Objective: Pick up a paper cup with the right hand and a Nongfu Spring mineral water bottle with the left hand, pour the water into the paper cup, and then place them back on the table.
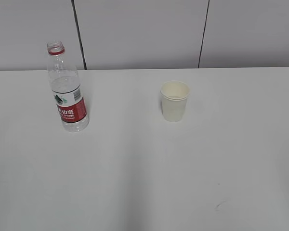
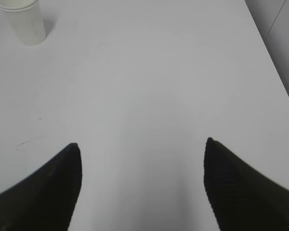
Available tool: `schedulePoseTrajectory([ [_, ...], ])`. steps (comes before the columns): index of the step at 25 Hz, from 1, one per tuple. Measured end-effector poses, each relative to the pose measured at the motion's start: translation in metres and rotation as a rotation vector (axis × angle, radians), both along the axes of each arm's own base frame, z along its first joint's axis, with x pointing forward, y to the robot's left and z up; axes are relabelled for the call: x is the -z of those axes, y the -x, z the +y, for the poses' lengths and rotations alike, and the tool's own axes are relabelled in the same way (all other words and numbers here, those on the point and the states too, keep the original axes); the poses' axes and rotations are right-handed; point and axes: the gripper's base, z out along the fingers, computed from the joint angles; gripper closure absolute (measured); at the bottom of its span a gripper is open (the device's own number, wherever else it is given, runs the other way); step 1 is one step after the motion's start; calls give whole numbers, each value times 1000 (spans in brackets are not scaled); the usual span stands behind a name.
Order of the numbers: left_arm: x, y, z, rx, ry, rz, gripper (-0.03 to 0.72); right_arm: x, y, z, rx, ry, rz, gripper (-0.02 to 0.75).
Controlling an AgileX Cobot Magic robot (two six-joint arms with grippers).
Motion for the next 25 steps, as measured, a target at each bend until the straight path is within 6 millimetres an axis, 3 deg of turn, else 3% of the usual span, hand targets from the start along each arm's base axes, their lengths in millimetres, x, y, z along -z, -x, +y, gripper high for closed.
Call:
schedulePoseTrajectory([
  [25,0,0,0,0,0,0,235,0,0,5,-94,44,7,156],
])
